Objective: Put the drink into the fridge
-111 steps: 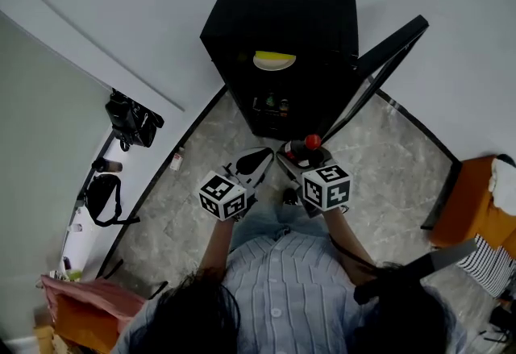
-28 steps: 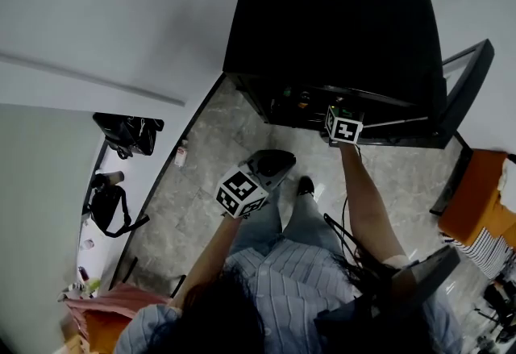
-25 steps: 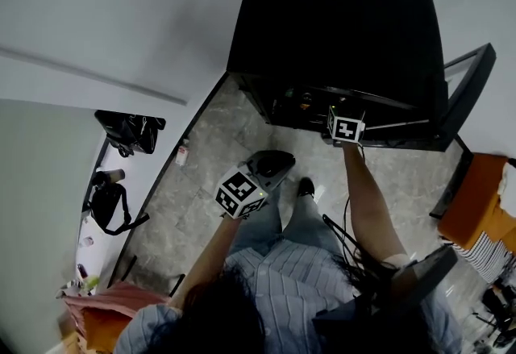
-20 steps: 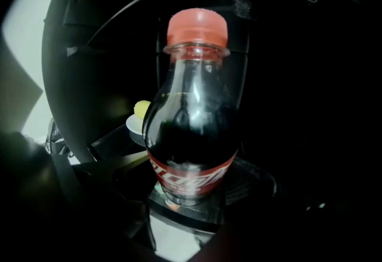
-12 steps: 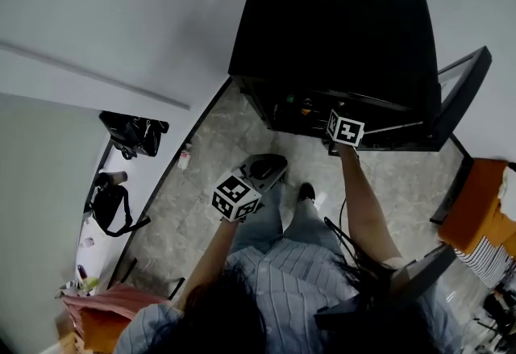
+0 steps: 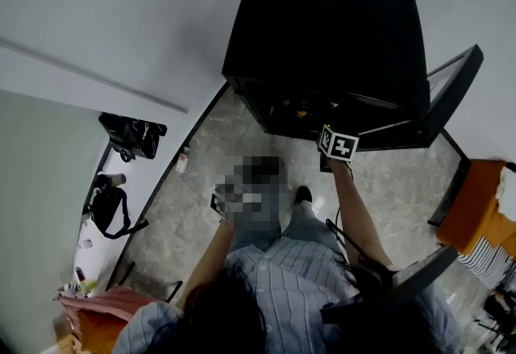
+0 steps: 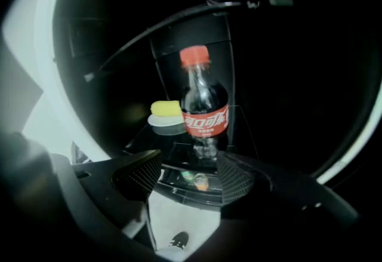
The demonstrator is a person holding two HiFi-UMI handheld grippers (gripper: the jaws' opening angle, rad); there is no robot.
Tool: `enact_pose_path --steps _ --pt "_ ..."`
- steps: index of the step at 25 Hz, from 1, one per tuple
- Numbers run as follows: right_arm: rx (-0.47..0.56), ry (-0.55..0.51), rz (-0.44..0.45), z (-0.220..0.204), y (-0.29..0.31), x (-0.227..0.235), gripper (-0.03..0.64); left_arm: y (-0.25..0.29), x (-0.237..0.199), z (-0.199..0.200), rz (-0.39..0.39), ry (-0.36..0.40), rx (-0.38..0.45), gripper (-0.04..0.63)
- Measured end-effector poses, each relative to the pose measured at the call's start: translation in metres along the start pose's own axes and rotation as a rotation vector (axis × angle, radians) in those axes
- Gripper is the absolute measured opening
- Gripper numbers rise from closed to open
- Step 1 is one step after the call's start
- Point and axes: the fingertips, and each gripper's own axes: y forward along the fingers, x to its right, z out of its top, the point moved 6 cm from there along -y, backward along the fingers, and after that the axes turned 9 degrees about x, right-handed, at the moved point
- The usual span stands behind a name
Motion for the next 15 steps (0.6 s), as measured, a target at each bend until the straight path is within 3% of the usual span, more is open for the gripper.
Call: enact_pose_path --steps 4,15 --pt "0.002 -0.008 0.078 0.002 -0.029 -0.010 0.295 -0.003 0.006 0.009 0.010 0.008 0.029 0.011" --pt "0.039 -0.005 0.405 0.024 -0.121 -0.060 0.295 -0.003 0.026 0.032 0.060 0.024 0.114 0.011"
